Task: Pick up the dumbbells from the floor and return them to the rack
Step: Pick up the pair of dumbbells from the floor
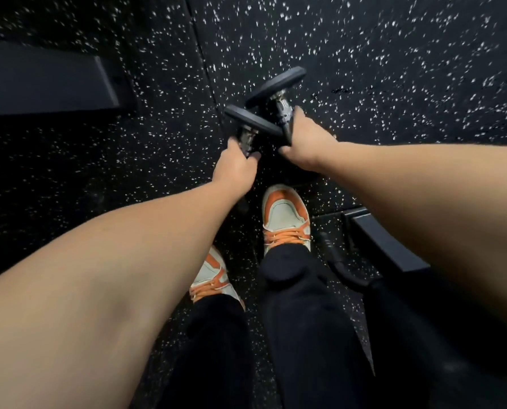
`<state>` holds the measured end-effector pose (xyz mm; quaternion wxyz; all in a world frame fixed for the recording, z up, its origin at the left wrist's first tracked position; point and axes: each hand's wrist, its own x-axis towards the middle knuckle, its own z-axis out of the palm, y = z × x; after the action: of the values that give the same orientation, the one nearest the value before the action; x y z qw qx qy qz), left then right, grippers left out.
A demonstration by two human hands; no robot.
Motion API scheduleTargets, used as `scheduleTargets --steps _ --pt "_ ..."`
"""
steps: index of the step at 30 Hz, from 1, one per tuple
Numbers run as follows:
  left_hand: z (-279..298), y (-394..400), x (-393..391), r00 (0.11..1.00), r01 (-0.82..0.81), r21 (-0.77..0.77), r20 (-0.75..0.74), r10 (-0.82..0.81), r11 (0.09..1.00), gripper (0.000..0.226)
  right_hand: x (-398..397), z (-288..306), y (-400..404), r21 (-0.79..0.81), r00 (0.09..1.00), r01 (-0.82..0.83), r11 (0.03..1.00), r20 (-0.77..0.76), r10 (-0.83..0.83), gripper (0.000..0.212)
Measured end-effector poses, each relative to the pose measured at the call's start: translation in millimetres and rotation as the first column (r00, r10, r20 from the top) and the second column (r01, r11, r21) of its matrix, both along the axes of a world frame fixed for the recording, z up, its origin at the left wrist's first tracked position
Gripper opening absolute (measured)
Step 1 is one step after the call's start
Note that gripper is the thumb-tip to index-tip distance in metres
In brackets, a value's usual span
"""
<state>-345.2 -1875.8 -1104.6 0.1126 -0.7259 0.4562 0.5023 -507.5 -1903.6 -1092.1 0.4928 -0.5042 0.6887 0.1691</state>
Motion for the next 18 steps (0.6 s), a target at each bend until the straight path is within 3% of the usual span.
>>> scheduleTargets --steps 6,13,18 --pt "-11.6 -1.7 3.0 0.999 -0.048 0.034 0.004 0.048 0.998 0.040 7.8 -16.3 0.2 -0.066 0.974 0.221 0.973 0.062 -0.217 0.042" --pt "14.9 -7.2 22.1 0.982 -0.185 0.031 0.053 0.183 0.982 0.035 12.5 5.9 6.4 -0.049 0.951 0.304 0.951 0.073 -0.300 0.027" --pt "77.7 -3.3 36.6 0.926 -0.377 0.026 0.021 0.376 0.926 0.035 9.0 68.2 7.7 -0.055 0.949 0.309 0.950 0.089 -0.303 0.025"
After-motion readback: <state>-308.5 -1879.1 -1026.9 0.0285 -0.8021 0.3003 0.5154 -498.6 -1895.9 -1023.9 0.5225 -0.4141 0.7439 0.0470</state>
